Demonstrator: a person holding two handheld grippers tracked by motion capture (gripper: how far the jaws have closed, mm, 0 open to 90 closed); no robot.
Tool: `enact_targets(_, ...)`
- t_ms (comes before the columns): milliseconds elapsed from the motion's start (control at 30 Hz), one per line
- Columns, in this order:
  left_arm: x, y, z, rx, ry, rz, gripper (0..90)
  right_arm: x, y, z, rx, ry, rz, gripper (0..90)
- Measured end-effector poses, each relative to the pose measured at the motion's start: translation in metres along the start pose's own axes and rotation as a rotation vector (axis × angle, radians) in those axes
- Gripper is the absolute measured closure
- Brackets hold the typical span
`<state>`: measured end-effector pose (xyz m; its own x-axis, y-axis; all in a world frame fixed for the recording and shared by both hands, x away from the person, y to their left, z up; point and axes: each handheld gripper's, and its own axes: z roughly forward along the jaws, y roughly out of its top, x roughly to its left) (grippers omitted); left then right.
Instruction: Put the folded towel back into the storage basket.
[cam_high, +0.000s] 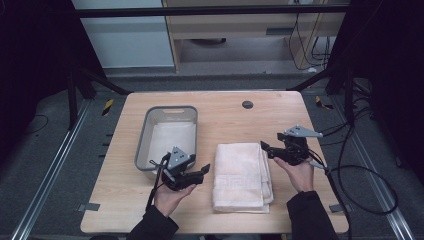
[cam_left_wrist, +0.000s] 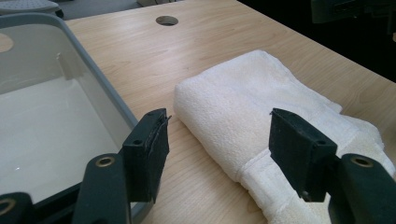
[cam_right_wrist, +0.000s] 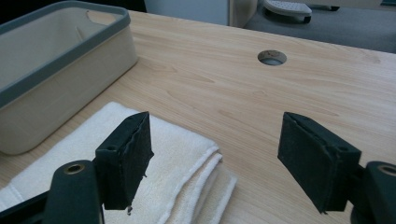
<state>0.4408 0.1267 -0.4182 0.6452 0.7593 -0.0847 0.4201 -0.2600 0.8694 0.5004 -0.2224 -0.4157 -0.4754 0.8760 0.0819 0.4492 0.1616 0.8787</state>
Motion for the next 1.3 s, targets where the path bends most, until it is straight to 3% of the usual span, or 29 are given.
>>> enact_targets(333,-0.015,-0.005,0.014,0.043,-0.018,0.024,37.6,0.003,-0.005,0.009,0.034,0.009,-0.012,27.0)
enact_targets(500,-0.021,-0.011,0.021,0.077,-0.021,0.035,37.6,-0.002,-0.012,0.013,0.045,0.027,0.041,28.0)
enact_targets(767,-0.028,-0.023,0.034,0.134,-0.019,0.045,37.3,-0.004,-0.022,0.023,0.092,0.027,0.037,27.1)
enact_targets(1100,-0.029,-0.033,0.046,0.168,-0.013,0.013,33.6,0.000,-0.033,0.037,0.145,0.034,0.029,23.4)
enact_targets(1300,-0.033,-0.041,0.054,0.195,-0.018,0.019,31.5,0.003,-0.041,0.046,0.178,0.035,0.023,22.6)
